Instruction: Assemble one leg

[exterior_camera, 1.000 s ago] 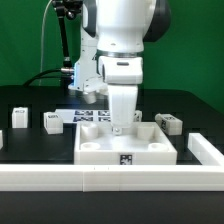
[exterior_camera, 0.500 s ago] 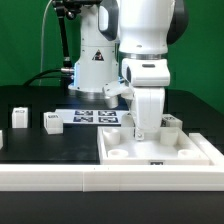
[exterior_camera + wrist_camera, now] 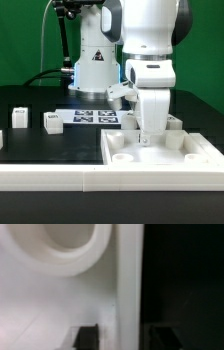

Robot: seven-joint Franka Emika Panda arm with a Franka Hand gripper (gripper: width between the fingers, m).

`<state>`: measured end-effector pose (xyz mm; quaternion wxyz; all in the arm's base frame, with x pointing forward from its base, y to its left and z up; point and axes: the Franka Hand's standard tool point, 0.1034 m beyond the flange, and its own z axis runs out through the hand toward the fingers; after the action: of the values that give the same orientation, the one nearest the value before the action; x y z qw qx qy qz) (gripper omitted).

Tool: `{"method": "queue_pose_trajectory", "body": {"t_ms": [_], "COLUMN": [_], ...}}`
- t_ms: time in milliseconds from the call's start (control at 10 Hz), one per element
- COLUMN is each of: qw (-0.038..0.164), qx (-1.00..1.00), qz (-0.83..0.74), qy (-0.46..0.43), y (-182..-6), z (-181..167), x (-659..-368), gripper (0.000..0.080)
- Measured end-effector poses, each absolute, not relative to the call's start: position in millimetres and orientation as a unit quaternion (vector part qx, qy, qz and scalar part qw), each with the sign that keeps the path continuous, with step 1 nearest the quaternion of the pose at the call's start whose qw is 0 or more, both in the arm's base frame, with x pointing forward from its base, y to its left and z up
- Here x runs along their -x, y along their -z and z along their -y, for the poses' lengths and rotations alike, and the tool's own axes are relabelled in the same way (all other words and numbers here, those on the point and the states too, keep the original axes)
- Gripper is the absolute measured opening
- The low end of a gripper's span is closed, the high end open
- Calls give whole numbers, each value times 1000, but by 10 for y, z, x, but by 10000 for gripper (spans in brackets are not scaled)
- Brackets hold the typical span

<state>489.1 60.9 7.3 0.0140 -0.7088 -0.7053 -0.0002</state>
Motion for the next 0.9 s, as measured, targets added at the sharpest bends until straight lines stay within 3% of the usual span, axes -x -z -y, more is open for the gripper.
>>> {"method": "queue_pose_trajectory", "body": {"t_ms": [200, 300, 400, 500, 800, 900], "qw": [14, 14, 14, 14, 13, 10], "qx": [709, 709, 709, 709, 709, 720], "qz": [705, 705, 705, 705, 705, 694], "qy": [0, 0, 0, 0, 1, 0], "y": [-73, -73, -73, -73, -86, -189], "z": [-607, -607, -606, -606, -607, -644], "x": [-4891, -4891, -4891, -4891, -4899, -4912], "gripper": [556, 556, 630, 644, 648, 648]}}
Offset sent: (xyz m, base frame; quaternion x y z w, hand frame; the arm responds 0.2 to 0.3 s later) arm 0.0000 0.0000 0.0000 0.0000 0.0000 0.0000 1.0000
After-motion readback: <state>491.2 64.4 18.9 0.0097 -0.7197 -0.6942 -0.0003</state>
